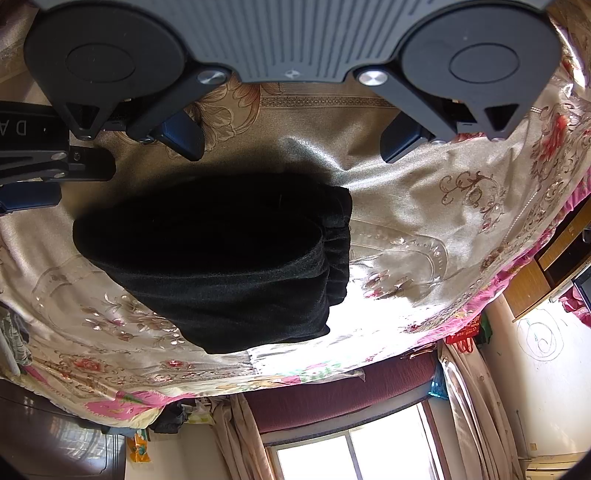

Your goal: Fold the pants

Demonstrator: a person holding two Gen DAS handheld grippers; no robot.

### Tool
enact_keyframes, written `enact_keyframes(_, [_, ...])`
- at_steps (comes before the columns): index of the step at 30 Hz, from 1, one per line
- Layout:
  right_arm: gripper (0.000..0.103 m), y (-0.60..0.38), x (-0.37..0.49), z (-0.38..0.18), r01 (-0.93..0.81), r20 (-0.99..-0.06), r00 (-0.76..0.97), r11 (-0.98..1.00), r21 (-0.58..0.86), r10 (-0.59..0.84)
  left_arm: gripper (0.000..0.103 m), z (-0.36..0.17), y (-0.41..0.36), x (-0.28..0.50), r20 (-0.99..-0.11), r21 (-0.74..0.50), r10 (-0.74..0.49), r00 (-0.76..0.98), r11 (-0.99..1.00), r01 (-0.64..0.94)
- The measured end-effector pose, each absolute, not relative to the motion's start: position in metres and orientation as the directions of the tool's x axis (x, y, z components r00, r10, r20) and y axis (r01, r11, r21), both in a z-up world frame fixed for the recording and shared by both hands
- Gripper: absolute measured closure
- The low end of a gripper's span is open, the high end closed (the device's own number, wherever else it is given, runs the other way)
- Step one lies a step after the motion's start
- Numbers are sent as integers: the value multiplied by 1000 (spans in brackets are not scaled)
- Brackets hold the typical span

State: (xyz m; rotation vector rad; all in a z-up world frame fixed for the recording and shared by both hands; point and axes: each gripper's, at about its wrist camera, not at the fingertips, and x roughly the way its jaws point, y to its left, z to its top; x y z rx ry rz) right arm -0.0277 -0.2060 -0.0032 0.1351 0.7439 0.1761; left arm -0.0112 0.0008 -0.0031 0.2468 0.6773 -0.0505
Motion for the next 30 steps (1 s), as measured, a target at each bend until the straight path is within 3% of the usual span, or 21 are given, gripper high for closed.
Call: enact_keyframes(30, [41,-206,-28,-5,-116,-662,721,977,177,205,0,-2,0,-13,-617,229,50,785,966,118])
